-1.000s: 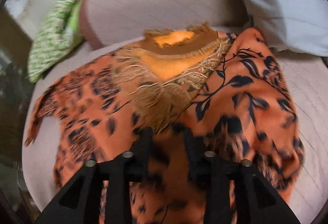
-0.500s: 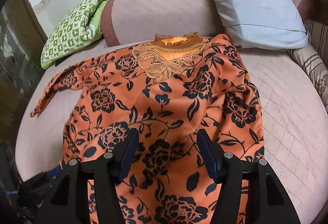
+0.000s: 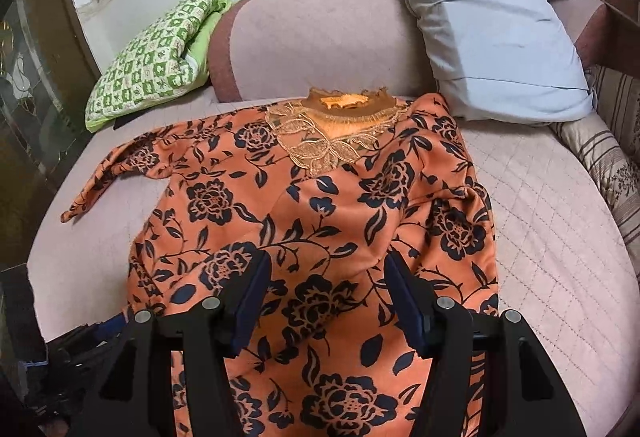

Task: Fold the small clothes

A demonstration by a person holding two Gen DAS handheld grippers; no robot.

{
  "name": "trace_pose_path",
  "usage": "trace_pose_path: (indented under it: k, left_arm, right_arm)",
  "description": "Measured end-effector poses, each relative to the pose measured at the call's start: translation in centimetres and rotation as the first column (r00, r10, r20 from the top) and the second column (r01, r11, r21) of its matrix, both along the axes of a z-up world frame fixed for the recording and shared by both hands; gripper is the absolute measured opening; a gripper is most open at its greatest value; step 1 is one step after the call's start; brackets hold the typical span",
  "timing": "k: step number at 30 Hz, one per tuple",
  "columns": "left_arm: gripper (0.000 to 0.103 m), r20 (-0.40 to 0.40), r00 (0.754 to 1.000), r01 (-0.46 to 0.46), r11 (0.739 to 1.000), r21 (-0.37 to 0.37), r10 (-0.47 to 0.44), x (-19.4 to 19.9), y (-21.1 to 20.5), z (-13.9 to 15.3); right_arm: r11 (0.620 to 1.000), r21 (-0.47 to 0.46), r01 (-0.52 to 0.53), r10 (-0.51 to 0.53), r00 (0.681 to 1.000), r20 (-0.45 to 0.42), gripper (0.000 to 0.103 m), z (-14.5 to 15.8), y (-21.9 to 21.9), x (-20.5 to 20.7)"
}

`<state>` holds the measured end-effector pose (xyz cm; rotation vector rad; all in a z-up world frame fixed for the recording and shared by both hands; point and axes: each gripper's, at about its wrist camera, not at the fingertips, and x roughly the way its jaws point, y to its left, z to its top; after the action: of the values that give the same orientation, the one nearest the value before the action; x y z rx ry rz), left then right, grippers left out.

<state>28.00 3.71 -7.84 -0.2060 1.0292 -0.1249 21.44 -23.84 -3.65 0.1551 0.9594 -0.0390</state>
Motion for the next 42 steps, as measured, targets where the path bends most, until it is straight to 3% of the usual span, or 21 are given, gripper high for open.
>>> trace_pose_path:
  k: [3, 7, 10, 13, 18, 21, 23, 24, 25, 27, 30, 32, 33, 34, 35, 37, 40, 42]
  left_arm:
    - [0.037, 0.023, 0.997, -0.071, 0.998, -0.001, 0.071, -1.0, 2.5, 0.9]
    - [0.039, -0.003, 0.99, -0.141, 0.989, -0.037, 0.141, -2.5, 5.7, 1.0]
    - [0.039, -0.036, 0.992, -0.127, 0.989, -0.071, 0.124, -3.8, 6.2, 0.7]
    - [0.039, -0.029, 0.998, -0.061, 0.996, -0.057, 0.06, -5.7, 4.8, 0.7]
    - [0.04, -0.02, 0.992, 0.122, 0.992, 0.027, -0.122, -7.9, 0.0, 0.2]
    - [0.043, -0.049, 0.987, 0.154, 0.984, 0.085, -0.15, -7.1, -1.6, -1.0]
    - [0.036, -0.084, 0.987, 0.149, 0.976, 0.159, -0.137, -6.1, -2.1, -2.4]
    - [0.027, -0.069, 0.991, 0.126, 0.977, 0.174, -0.116, -5.9, -1.8, -2.6]
    - [0.017, -0.055, 0.994, 0.101, 0.982, 0.161, -0.093, -5.8, -1.4, -2.5]
    - [0.006, -0.055, 0.997, 0.063, 0.991, 0.115, -0.057, -5.8, -0.5, -2.3]
    - [0.004, -0.09, 0.995, -0.033, 0.999, -0.039, 0.03, -7.1, 2.7, -1.8]
    - [0.004, -0.095, 0.992, -0.101, 0.984, -0.144, 0.088, -8.5, 4.9, -1.3]
    - [0.003, -0.114, 0.984, -0.159, 0.959, -0.235, 0.135, -9.7, 6.5, -1.3]
    - [0.002, -0.127, 0.979, -0.192, 0.941, -0.28, 0.161, -10.5, 7.4, -1.4]
    - [0.002, -0.141, 0.971, -0.228, 0.926, -0.302, 0.194, -11.4, 8.2, -1.7]
    - [0.001, -0.155, 0.956, -0.285, 0.917, -0.278, 0.25, -12.4, 9.2, -2.5]
    - [0.001, -0.188, 0.941, -0.326, 0.898, -0.295, 0.28, -12.4, 10.6, -3.2]
    - [0.001, -0.136, 0.943, -0.33, 0.905, -0.27, 0.303, -13.1, 10.7, -2.0]
  right_arm:
    - [1.0, 0.01, -0.004, 0.004, 1.0, 0.002, 0.061, 0.0, 0.2, -0.1]
    - [0.982, 0.172, -0.072, 0.077, 0.997, -0.022, 0.061, -1.7, 1.1, -1.4]
    - [0.961, 0.253, -0.11, 0.129, 0.99, -0.059, 0.06, -3.7, 2.6, -3.1]
    - [0.942, 0.312, -0.12, 0.153, 0.985, -0.083, 0.059, -5.3, 3.7, -4.9]
    - [0.947, 0.309, -0.089, 0.136, 0.982, -0.134, 0.059, -6.8, 4.1, -6.7]
    - [0.946, 0.316, -0.076, 0.123, 0.984, -0.132, 0.059, -6.9, 3.9, -7.7]
    - [0.947, 0.313, -0.076, 0.119, 0.986, -0.121, 0.059, -6.6, 3.9, -8.2]
    - [0.952, 0.296, -0.075, 0.114, 0.987, -0.116, 0.059, -6.5, 3.9, -8.4]
    - [0.96, 0.269, -0.074, 0.108, 0.988, -0.113, 0.059, -6.4, 3.9, -8.6]
    - [0.966, 0.252, -0.064, 0.097, 0.988, -0.123, 0.059, -6.6, 3.8, -9.0]
    - [0.964, 0.261, -0.049, 0.089, 0.986, -0.144, 0.058, -7.1, 3.7, -9.5]
    - [0.964, 0.261, -0.052, 0.093, 0.984, -0.15, 0.058, -7.1, 3.9, -10.0]
    - [0.964, 0.261, -0.059, 0.101, 0.983, -0.151, 0.058, -7.0, 4.2, -10.3]
    - [0.963, 0.263, -0.064, 0.106, 0.983, -0.149, 0.058, -6.9, 4.3, -10.5]
    - [0.961, 0.268, -0.072, 0.114, 0.983, -0.146, 0.058, -6.7, 4.5, -10.7]
    - [0.96, 0.267, -0.09, 0.131, 0.981, -0.14, 0.058, -6.4, 5.1, -10.6]
    - [0.954, 0.279, -0.113, 0.157, 0.977, -0.143, 0.058, -6.4, 6.2, -9.8]
    - [0.951, 0.284, -0.121, 0.166, 0.976, -0.144, 0.058, -6.3, 6.9, -9.1]
